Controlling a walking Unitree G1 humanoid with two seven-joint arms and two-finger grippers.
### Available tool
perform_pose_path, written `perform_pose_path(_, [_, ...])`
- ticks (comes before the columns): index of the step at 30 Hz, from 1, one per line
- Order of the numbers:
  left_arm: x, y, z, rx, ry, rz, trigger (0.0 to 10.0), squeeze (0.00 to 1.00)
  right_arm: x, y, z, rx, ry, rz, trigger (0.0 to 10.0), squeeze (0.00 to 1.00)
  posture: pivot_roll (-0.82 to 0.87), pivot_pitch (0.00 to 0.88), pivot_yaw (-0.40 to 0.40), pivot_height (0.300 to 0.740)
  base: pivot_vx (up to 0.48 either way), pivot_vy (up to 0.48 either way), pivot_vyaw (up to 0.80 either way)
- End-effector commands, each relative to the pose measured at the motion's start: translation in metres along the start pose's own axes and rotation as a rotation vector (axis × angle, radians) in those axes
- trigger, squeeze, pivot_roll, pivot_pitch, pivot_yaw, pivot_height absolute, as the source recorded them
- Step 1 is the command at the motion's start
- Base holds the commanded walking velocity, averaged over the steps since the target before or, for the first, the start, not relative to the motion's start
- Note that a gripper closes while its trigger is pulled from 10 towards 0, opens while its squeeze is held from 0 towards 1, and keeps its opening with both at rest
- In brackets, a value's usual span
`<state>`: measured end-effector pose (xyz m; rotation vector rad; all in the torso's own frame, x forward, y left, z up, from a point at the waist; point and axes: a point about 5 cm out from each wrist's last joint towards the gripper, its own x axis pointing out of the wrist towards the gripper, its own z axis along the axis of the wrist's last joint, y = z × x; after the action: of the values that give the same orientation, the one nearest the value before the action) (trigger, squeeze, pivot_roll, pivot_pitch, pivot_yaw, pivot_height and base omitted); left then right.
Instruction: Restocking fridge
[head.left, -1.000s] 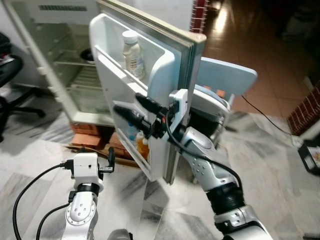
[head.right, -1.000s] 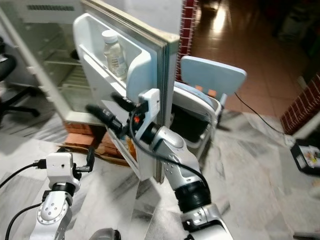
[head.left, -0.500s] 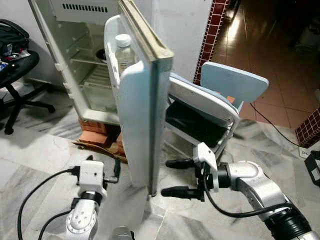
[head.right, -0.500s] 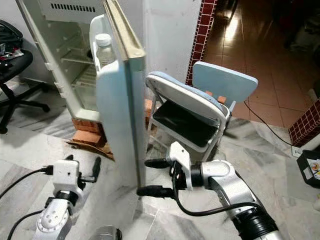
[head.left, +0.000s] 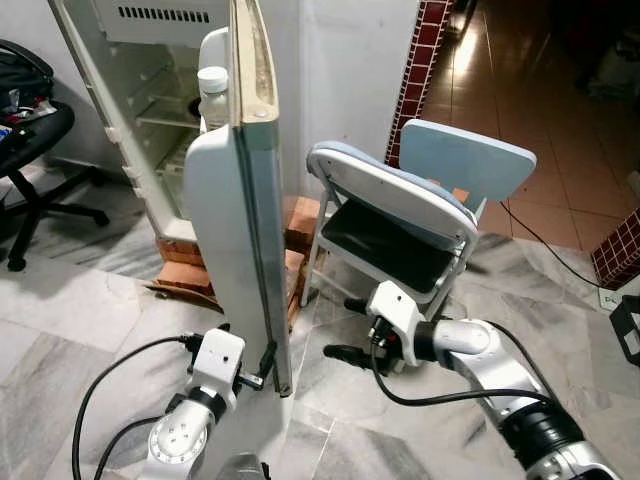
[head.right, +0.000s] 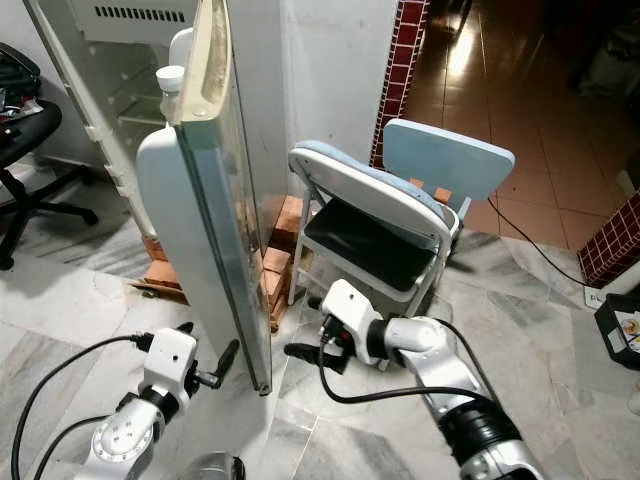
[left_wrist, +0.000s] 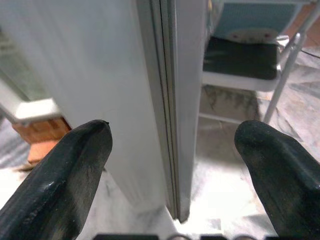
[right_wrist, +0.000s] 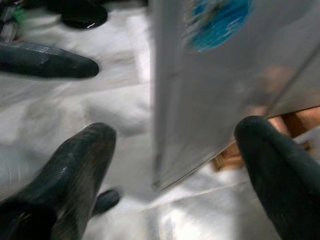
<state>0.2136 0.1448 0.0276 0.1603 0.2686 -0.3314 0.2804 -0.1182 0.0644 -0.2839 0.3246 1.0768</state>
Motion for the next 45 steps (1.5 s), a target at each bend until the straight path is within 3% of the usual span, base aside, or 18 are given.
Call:
perform_pose_path(1, [0.001,0.003,0.000,0.006,0.006,0.001,10.0,0.00,-0.001,-0.011,0.008,-0.021,-0.033,-0.087,10.0,0.00,0.06,0.040,0.004,0.740,0.000,0.000,0.00])
perform_pose_path(8, [0.015,0.014,0.006,0.034,-0.009,0.029,10.0,0.00,0.005,-0.021,0.014,-0.006,-0.076,-0.215,10.0,0.00,0.06,0.037,0.000,0.740,0.000,0.000,0.00])
perform_pose_path(11, [0.022,0.038,0.016,0.043,-0.041,0.160,10.0,0.00,0.010,-0.022,0.021,-0.011,-0.128,-0.262,10.0,0.00,0.06,0.034,0.001,0.740,0.000,0.000,0.00])
perform_pose_path(12, [0.022,0.038,0.016,0.043,-0.041,0.160,10.0,0.00,0.010,-0.022,0.021,-0.011,-0.128,-0.262,10.0,0.00,0.06,0.034,0.001,0.740,0.000,0.000,0.00])
perform_pose_path(14, [0.016,0.060,0.013,0.018,-0.036,0.288,10.0,0.00,0.010,-0.026,0.021,-0.007,-0.132,-0.304,10.0,0.00,0.06,0.032,0.002,0.740,0.000,0.000,0.00])
perform_pose_path(19, [-0.001,0.075,0.004,-0.014,-0.029,0.391,10.0,0.00,0.018,-0.031,0.033,-0.001,-0.173,-0.366,10.0,0.00,0.06,0.033,0.005,0.740,0.000,0.000,0.00])
perform_pose_path(22, [-0.018,0.072,-0.008,-0.020,0.001,0.426,10.0,0.00,0.031,-0.032,0.048,-0.008,-0.205,-0.401,10.0,0.00,0.07,0.031,0.007,0.740,0.000,0.000,0.00])
perform_pose_path(24, [-0.036,0.057,-0.023,-0.048,0.037,0.422,10.0,0.00,0.048,-0.032,0.068,0.016,-0.252,-0.421,10.0,0.00,0.08,0.032,0.002,0.740,0.000,0.000,0.00])
perform_pose_path(28, [-0.043,0.045,-0.028,-0.058,0.041,0.398,10.0,0.00,0.059,-0.028,0.082,0.045,-0.292,-0.400,10.0,0.00,0.10,0.030,-0.008,0.740,0.000,0.000,0.00])
perform_pose_path(29, [-0.046,0.033,-0.030,-0.054,0.037,0.356,10.0,0.00,0.071,-0.019,0.103,0.114,-0.371,-0.332,10.0,0.00,0.11,0.027,-0.014,0.740,0.000,0.000,0.00])
perform_pose_path(31, [-0.046,0.030,-0.030,-0.048,0.037,0.345,10.0,0.00,0.075,-0.015,0.110,0.139,-0.408,-0.300,10.0,0.00,0.12,0.025,-0.018,0.740,0.000,0.000,0.00])
perform_pose_path(32, [-0.044,0.028,-0.029,-0.034,0.031,0.336,10.0,0.00,0.078,-0.001,0.127,0.196,-0.519,-0.160,10.0,0.00,0.12,0.021,-0.022,0.740,0.000,0.000,0.00])
perform_pose_path(33, [-0.044,0.028,-0.029,-0.034,0.031,0.336,10.0,0.00,0.078,-0.001,0.127,0.196,-0.519,-0.160,10.0,0.00,0.12,0.021,-0.022,0.740,0.000,0.000,0.00])
perform_pose_path(34, [-0.043,0.028,-0.028,-0.032,0.028,0.335,10.0,0.00,0.078,0.010,0.137,0.230,-0.579,-0.058,10.0,0.00,0.12,0.021,-0.022,0.740,0.000,0.000,0.00])
perform_pose_path(35, [-0.040,0.031,-0.025,-0.038,0.022,0.339,10.0,0.00,0.075,0.033,0.150,0.202,-0.643,0.133,10.0,0.00,0.12,0.019,-0.023,0.740,0.000,0.000,0.00])
perform_pose_path(37, [-0.039,0.032,-0.023,-0.039,0.018,0.340,10.0,0.00,0.074,0.044,0.149,0.154,-0.635,0.194,10.0,0.00,0.12,0.019,-0.023,0.740,0.000,0.000,0.00])
perform_pose_path(41, [-0.036,0.033,-0.021,-0.028,0.008,0.332,10.0,0.00,0.080,0.032,0.123,0.106,-0.529,0.051,10.0,0.00,0.11,0.017,-0.018,0.740,0.000,0.000,0.00])
perform_pose_path(45, [-0.031,0.034,-0.015,-0.020,-0.018,0.340,10.0,0.00,0.067,0.009,0.099,0.088,-0.461,-0.140,10.0,0.00,0.10,0.021,-0.014,0.740,0.000,0.000,0.00])
